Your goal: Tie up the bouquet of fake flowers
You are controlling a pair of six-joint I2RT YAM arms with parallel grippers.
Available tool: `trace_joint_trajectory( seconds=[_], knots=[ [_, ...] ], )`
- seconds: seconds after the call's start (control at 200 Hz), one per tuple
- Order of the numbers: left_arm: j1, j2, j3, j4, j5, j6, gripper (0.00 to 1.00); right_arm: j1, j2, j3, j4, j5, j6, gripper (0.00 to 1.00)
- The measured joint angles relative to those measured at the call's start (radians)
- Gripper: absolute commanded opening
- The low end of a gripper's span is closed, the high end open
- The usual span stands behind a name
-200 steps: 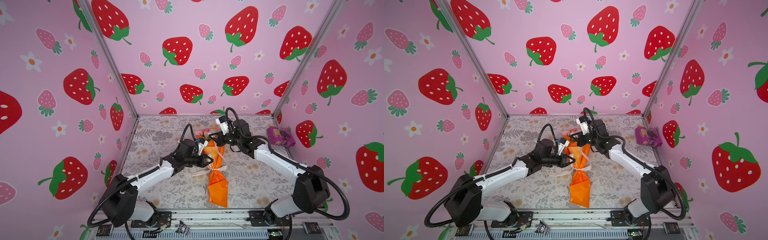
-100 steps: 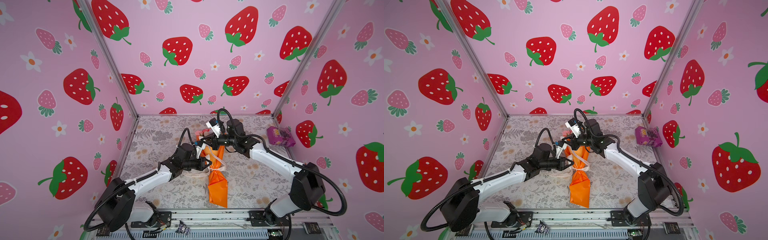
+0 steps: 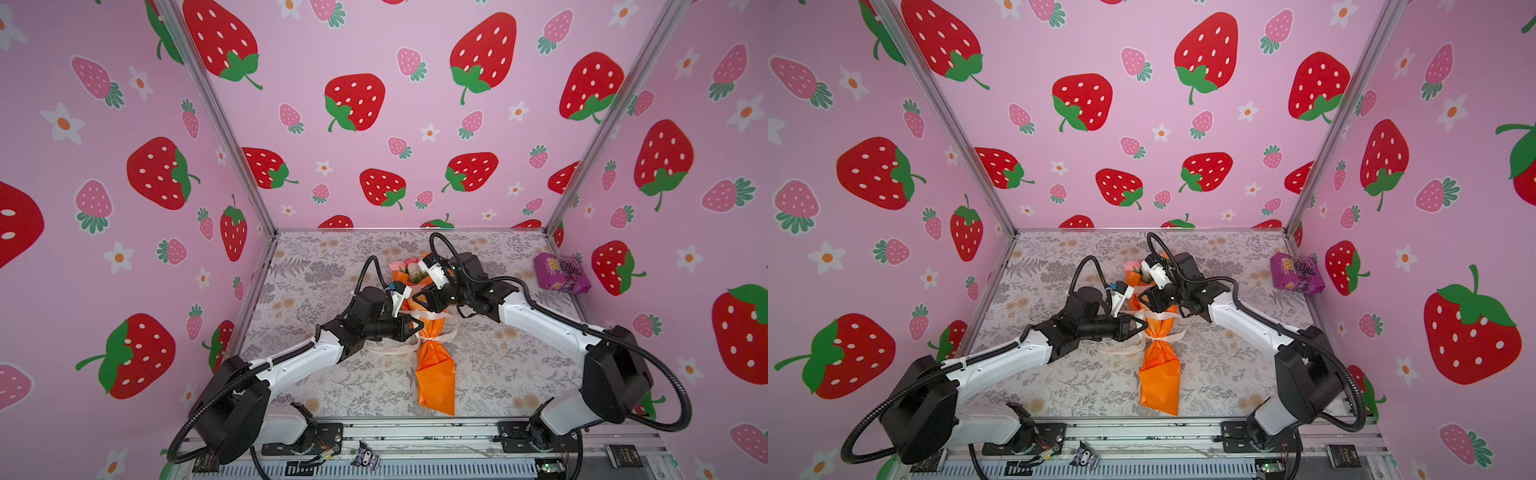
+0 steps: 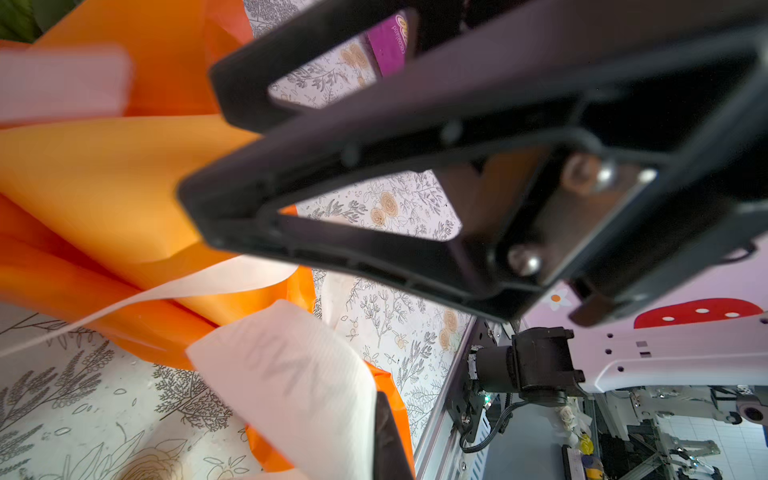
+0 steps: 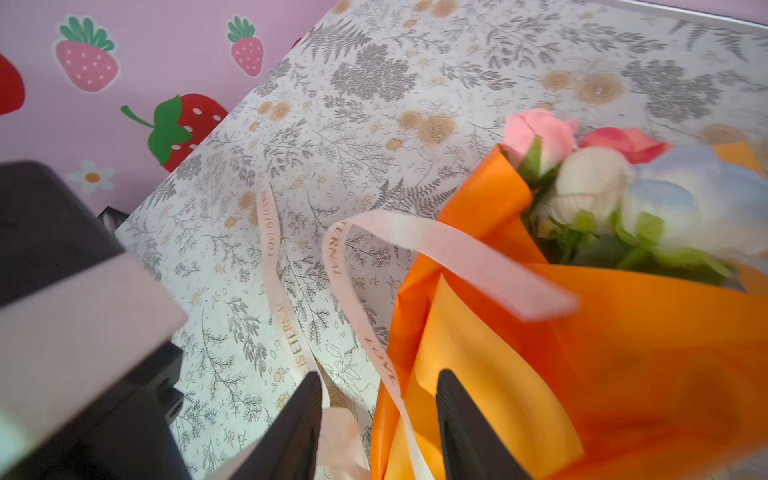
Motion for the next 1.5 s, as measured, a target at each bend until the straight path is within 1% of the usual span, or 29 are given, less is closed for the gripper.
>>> trace_joint_trajectory(
  seconds=[0.025, 0.135, 0.25, 0.315, 0.415, 0.495, 0.585, 0.73, 0.951, 1.116, 1.246, 1.311, 1.336, 1.436, 1.501],
  knots=[
    [0.000, 0.001, 0.000, 0.000, 0.003, 0.000, 0.09, -0.005, -0.029, -0.019, 0.006, 0.010, 0.011, 0.48],
    [0.000, 0.016, 0.012, 0.000, 0.018, -0.001, 0.11, -0.016, -0.200, -0.153, 0.092, 0.021, 0.049, 0.44],
    [0.000, 0.038, 0.028, 0.000, 0.018, -0.009, 0.12, -0.018, -0.383, -0.354, 0.235, -0.021, 0.080, 0.41],
    [0.000, 0.045, 0.033, 0.002, 0.018, -0.016, 0.14, -0.018, -0.440, -0.452, 0.294, -0.060, 0.093, 0.41],
    [0.000, 0.056, 0.048, -0.004, 0.022, -0.027, 0.15, -0.009, -0.474, -0.562, 0.348, -0.121, 0.101, 0.42],
    [0.000, 0.064, 0.063, -0.006, 0.026, -0.031, 0.15, 0.005, -0.475, -0.604, 0.369, -0.157, 0.114, 0.44],
    [0.000, 0.072, 0.076, -0.010, 0.032, -0.038, 0.16, 0.021, -0.453, -0.609, 0.404, -0.193, 0.148, 0.47],
    [0.000, 0.084, 0.088, -0.022, 0.033, -0.051, 0.17, 0.054, -0.388, -0.608, 0.474, -0.211, 0.214, 0.49],
    [0.000, 0.090, 0.098, -0.039, 0.033, -0.061, 0.17, 0.098, -0.290, -0.608, 0.555, -0.172, 0.308, 0.51],
    [0.000, 0.103, 0.101, -0.053, 0.033, -0.062, 0.18, 0.109, -0.273, -0.608, 0.629, -0.120, 0.376, 0.51],
    [0.003, 0.103, 0.108, -0.053, 0.032, -0.064, 0.18, 0.124, -0.253, -0.609, 0.670, -0.100, 0.410, 0.50],
    [0.003, 0.103, 0.110, -0.053, 0.032, -0.065, 0.18, 0.135, -0.241, -0.609, 0.686, -0.090, 0.420, 0.48],
    [0.003, 0.103, 0.110, -0.054, 0.032, -0.066, 0.18, 0.138, -0.236, -0.609, 0.692, -0.087, 0.424, 0.45],
    [0.003, 0.103, 0.110, -0.055, 0.032, -0.069, 0.19, 0.148, -0.221, -0.609, 0.703, -0.070, 0.434, 0.31],
    [0.003, 0.103, 0.111, -0.055, 0.032, -0.070, 0.19, 0.150, -0.217, -0.609, 0.706, -0.057, 0.439, 0.19]
  ],
)
